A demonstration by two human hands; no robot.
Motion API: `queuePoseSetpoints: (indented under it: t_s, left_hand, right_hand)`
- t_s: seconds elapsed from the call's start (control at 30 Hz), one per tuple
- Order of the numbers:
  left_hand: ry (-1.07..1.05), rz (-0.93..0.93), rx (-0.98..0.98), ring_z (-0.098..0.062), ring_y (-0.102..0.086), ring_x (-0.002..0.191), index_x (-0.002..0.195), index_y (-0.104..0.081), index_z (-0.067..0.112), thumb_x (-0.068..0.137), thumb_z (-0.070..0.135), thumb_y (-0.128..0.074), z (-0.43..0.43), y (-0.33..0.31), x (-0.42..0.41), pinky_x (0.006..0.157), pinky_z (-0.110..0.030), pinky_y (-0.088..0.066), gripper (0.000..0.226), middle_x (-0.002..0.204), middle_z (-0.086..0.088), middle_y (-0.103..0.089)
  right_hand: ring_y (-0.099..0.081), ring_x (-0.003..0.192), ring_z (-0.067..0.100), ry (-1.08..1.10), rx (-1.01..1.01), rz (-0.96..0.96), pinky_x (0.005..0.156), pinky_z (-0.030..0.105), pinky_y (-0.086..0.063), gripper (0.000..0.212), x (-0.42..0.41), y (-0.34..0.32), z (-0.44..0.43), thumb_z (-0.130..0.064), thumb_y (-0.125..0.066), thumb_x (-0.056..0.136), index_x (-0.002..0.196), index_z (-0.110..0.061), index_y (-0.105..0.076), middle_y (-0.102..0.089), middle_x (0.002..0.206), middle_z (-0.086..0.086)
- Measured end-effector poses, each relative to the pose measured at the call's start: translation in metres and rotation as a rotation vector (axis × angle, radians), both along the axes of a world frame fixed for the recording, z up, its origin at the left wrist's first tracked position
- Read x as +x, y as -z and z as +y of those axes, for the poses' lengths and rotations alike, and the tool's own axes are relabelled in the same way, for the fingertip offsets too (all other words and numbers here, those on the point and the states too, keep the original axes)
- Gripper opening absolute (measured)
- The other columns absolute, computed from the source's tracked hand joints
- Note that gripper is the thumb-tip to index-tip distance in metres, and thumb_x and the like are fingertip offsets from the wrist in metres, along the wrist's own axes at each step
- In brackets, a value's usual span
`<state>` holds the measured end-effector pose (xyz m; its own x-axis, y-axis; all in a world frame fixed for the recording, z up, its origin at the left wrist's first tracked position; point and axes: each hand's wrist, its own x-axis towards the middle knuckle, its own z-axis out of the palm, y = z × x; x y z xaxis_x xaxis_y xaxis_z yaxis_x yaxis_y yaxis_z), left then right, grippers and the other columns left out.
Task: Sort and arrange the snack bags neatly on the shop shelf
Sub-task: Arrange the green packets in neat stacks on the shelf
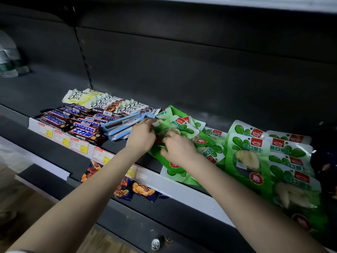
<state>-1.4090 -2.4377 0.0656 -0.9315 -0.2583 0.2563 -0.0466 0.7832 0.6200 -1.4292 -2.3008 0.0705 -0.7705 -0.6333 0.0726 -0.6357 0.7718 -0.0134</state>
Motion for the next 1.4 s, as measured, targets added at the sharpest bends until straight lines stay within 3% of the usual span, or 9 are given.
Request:
queuePoseSetpoints:
  t_s: [0.37, 0.47, 0.63, 0.87, 1.0, 1.07, 1.17, 1.27, 1.4]
  left_hand:
    - [-0.108, 0.036, 0.222, -0.033, -0.051, 0.119, 0.129, -0.053, 0.013, 0.1, 0.035, -0.035, -0.003, -0.013, 0.002, 0.09, -0.029, -0.038, 0.041, 0.129, -0.016, -0.057]
    - [-0.11, -0.066, 0.686, -0.036, -0.059, 0.106, 0.117, -0.056, 0.019, 0.095, 0.051, -0.036, 0.008, -0.026, -0.002, 0.091, -0.044, -0.05, 0.044, 0.121, -0.014, -0.059]
    - [0.027, -0.137, 1.288, -0.032, -0.059, 0.096, 0.1, -0.055, 0.021, 0.094, 0.031, -0.049, 0.032, -0.034, -0.011, 0.054, -0.034, -0.058, 0.013, 0.103, -0.005, -0.054]
    - [0.288, -0.054, 1.168, -0.019, -0.066, 0.077, 0.099, -0.059, 0.026, 0.075, -0.029, -0.042, 0.057, -0.026, -0.015, 0.057, -0.032, -0.057, 0.062, 0.101, -0.008, -0.062]
    - [0.366, -0.064, 1.13, -0.024, -0.065, 0.086, 0.101, -0.058, 0.029, 0.075, -0.028, -0.045, 0.079, -0.03, -0.018, 0.052, -0.029, -0.056, 0.064, 0.127, -0.012, -0.051]
    - [0.421, -0.059, 1.103, -0.025, -0.06, 0.101, 0.103, -0.057, 0.03, 0.075, -0.027, -0.046, 0.092, -0.031, -0.018, 0.058, -0.027, -0.057, 0.064, 0.139, -0.007, -0.039]
    - [0.553, -0.018, 1.085, -0.014, -0.052, 0.111, 0.11, -0.054, 0.026, 0.074, -0.028, -0.044, 0.114, -0.03, -0.016, 0.07, -0.022, -0.056, 0.065, 0.142, -0.001, -0.033]
    - [0.618, -0.017, 1.074, -0.01, -0.053, 0.119, 0.115, -0.052, 0.024, 0.075, -0.028, -0.046, 0.133, -0.025, -0.017, 0.075, -0.026, -0.056, 0.066, 0.136, -0.002, -0.045]
    - [0.532, -0.039, 1.078, -0.013, -0.065, 0.095, 0.112, -0.051, 0.028, 0.079, -0.023, -0.047, 0.145, -0.018, -0.024, 0.067, -0.026, -0.055, 0.061, 0.107, 0.002, -0.063]
  right_hand:
    - [-0.059, 0.065, 0.018, 0.003, -0.623, -0.013, 0.074, 0.031, -0.051, 0.022, -0.002, -0.013, 0.019, -0.02, -0.055, 0.093, 0.107, -0.012, -0.07, -0.072, 0.091, 0.009]
    - [-0.067, 0.084, 0.028, -0.041, -0.686, 0.175, 0.107, 0.044, -0.035, 0.019, -0.001, -0.015, 0.032, -0.018, -0.06, 0.09, 0.103, -0.011, -0.072, -0.073, 0.095, 0.009]
    - [-0.07, 0.087, 0.022, -0.235, -0.638, 0.314, 0.107, 0.061, -0.018, 0.015, 0.005, -0.01, 0.058, -0.009, -0.07, 0.077, 0.09, -0.01, -0.076, -0.074, 0.088, 0.006]
    - [-0.049, 0.123, 0.015, -0.158, -0.61, 0.049, 0.112, 0.054, -0.022, 0.026, 0.006, -0.004, 0.112, -0.031, -0.062, 0.088, 0.11, -0.022, -0.07, -0.063, 0.122, -0.004]
    - [-0.029, 0.134, 0.008, 0.154, -0.924, -0.04, 0.108, 0.028, -0.031, 0.07, 0.007, -0.015, 0.136, -0.057, -0.054, 0.082, 0.143, -0.03, -0.035, -0.026, 0.152, -0.006]
    - [-0.03, 0.137, 0.016, 0.335, -1.077, -0.265, 0.11, 0.038, -0.033, 0.098, 0.006, -0.023, 0.146, -0.068, -0.057, 0.068, 0.148, -0.033, -0.015, -0.02, 0.155, -0.003]
    - [-0.046, 0.128, 0.021, 0.396, -1.233, -0.57, 0.105, 0.051, -0.038, 0.105, 0.006, -0.025, 0.158, -0.057, -0.072, 0.059, 0.146, -0.026, -0.023, -0.047, 0.141, 0.003]
    - [-0.049, 0.124, 0.022, 0.421, -1.219, -0.485, 0.105, 0.051, -0.038, 0.077, 0.009, -0.017, 0.169, -0.034, -0.076, 0.07, 0.136, -0.018, -0.041, -0.056, 0.132, 0.002]
    - [-0.046, 0.116, 0.004, 0.473, -1.173, -0.398, 0.1, 0.027, -0.033, 0.074, 0.015, -0.008, 0.192, -0.027, -0.077, 0.072, 0.136, -0.019, -0.041, -0.053, 0.103, -0.024]
